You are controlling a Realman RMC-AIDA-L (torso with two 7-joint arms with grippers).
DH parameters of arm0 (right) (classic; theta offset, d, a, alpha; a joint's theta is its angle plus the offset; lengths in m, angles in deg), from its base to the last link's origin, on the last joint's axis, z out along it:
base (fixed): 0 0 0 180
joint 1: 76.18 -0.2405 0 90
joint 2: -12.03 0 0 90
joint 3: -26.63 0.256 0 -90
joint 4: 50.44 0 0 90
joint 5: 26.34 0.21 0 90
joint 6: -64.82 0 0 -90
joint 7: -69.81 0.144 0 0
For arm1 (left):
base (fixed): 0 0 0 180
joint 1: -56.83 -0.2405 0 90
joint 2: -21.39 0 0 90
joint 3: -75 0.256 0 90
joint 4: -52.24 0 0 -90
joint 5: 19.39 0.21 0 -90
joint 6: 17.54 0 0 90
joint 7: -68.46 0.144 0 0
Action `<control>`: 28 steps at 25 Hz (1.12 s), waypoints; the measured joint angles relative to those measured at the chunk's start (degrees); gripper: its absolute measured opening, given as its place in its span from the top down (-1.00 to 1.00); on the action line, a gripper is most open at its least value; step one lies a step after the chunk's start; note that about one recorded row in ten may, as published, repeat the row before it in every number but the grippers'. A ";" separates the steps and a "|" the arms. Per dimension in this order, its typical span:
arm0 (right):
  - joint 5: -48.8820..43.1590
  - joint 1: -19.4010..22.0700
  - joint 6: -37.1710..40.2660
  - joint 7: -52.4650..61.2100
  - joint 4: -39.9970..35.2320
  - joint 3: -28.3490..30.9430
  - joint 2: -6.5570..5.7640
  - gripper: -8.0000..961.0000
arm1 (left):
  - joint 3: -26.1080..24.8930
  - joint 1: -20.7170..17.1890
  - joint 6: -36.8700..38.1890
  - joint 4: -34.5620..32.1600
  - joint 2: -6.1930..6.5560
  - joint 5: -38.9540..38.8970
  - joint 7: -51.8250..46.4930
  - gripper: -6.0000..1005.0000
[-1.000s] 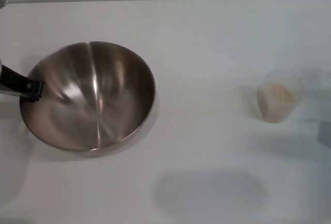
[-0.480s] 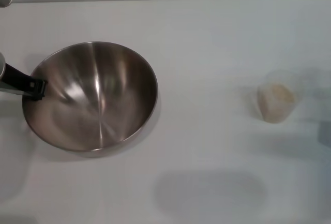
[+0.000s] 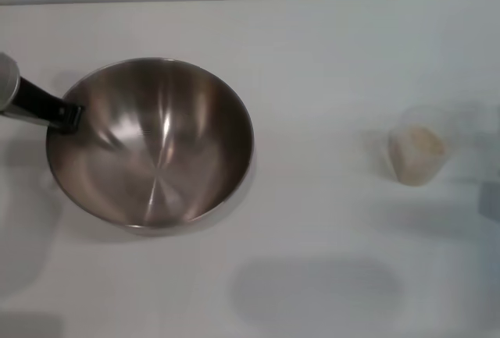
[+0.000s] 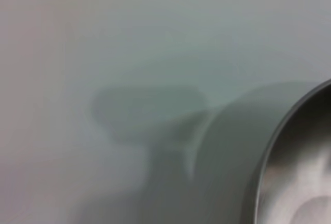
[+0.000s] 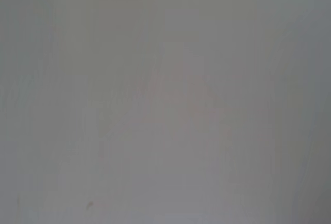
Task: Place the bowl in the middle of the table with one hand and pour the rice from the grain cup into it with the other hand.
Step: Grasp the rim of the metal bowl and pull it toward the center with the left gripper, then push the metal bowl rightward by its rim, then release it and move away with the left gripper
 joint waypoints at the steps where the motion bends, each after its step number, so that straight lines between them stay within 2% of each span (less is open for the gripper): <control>1: 0.00 -0.04 0.00 0.00 0.00 -0.02 0.02 -0.34 | -0.58 0.64 -0.54 0.01 -0.03 -0.11 0.54 0.93; 3: 0.00 -0.09 0.00 0.00 0.00 -0.06 0.07 -0.34 | -2.03 2.41 -1.45 -0.28 -0.11 -0.36 2.12 0.94; 6: 0.00 -0.12 0.00 0.00 0.00 -0.23 0.10 -0.34 | -2.45 3.08 -1.58 -0.41 -0.06 -0.79 2.58 0.96; 12: 0.00 -0.09 0.00 -0.01 0.01 -0.21 0.09 -0.34 | -8.31 6.47 -1.94 -1.95 0.03 -8.17 8.42 0.96; 19: 0.00 0.00 -0.02 -0.02 0.01 0.00 0.09 -0.34 | -9.31 8.45 -1.16 -4.66 -0.05 -9.63 10.23 0.96; 22: 0.00 0.00 -0.02 -0.02 0.00 -0.10 0.09 -0.34 | -8.96 10.07 1.63 -8.86 -0.08 -9.76 10.87 0.96; 28: 0.00 0.27 0.52 -0.03 0.16 -0.13 0.09 -0.34 | -8.90 11.36 5.04 -13.24 -0.13 -9.89 11.98 0.96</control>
